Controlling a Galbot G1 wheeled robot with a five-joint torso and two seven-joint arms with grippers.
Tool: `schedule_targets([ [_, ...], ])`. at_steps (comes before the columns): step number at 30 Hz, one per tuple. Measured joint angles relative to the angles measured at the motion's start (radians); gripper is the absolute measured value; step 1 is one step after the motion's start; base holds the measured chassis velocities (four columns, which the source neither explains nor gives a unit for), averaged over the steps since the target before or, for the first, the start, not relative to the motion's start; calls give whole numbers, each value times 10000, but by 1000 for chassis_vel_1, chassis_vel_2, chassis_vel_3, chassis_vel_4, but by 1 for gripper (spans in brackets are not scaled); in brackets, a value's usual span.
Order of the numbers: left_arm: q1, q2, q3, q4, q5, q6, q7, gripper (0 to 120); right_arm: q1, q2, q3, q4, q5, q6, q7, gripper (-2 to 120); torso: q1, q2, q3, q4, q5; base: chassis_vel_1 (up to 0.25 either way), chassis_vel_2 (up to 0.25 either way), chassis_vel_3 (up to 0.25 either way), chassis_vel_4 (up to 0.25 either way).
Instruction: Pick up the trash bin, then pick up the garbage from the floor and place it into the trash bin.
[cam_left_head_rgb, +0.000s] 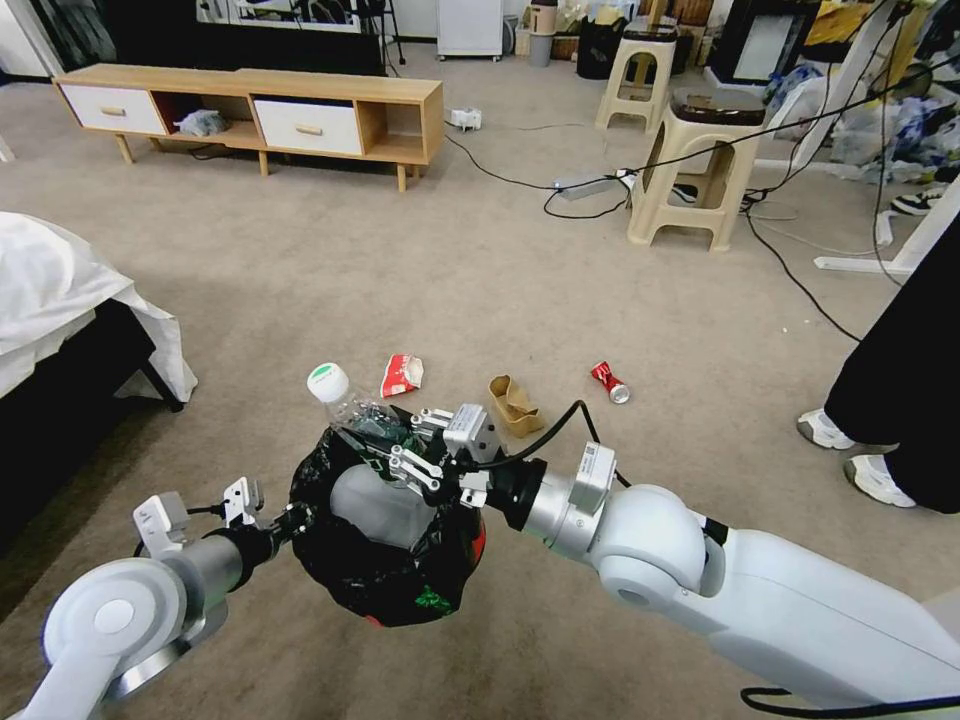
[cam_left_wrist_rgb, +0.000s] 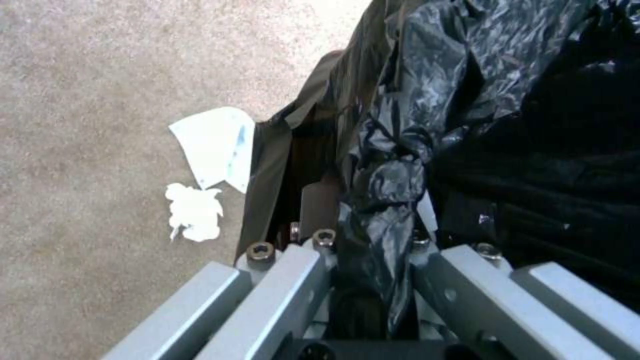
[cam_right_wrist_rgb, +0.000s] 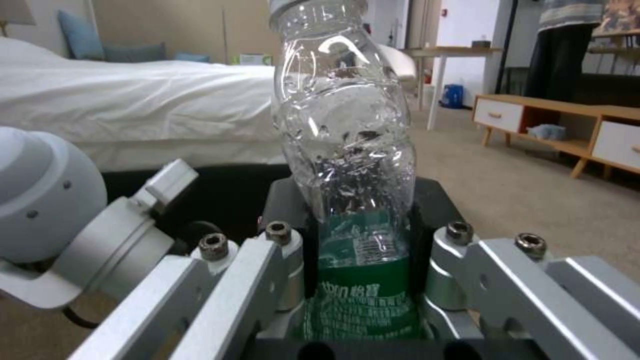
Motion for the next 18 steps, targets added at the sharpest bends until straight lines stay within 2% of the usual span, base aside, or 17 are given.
schedule_targets([
  [3,30,2,-21,-47,-13,-17,0,1,-163,-47,98,-8,-77,0,-19,22,0,0,0,0,0,0,0,0,0],
  [6,41,-6,-44,-101,-38,-25,5,1,-265,-109,151,-4,-126,0,-41,27,0,0,0,0,0,0,0,0,0],
  [8,46,-12,-61,-129,-43,-40,11,1,-328,-156,212,12,-140,-2,-48,37,0,0,0,0,-1,0,0,0,0],
  [9,46,-12,-61,-129,-43,-40,11,1,-328,-156,212,12,-140,-2,-48,37,0,0,0,0,-1,0,0,0,0],
  [11,59,-31,-76,-174,-46,-51,21,1,-418,-200,296,33,-143,-5,-58,48,0,0,0,0,-1,0,0,0,0],
  [12,59,-31,-76,-174,-46,-51,21,1,-418,-200,296,33,-143,-5,-58,48,0,0,0,0,-1,0,0,0,0],
  [14,85,-56,-92,-206,-44,-61,29,1,-510,-277,384,94,-148,-6,-94,59,0,0,0,0,-1,0,0,0,0],
  [15,85,-56,-92,-206,-44,-61,29,1,-510,-277,384,94,-148,-6,-94,59,0,0,0,0,-1,0,0,0,0],
  [17,109,-86,-103,-224,-29,-64,37,1,-579,-334,471,135,-164,-6,-120,69,0,0,0,0,-1,0,0,0,0],
  [18,109,-86,-103,-224,-29,-64,37,1,-579,-334,471,135,-164,-6,-120,69,0,0,0,0,-1,0,0,0,0],
])
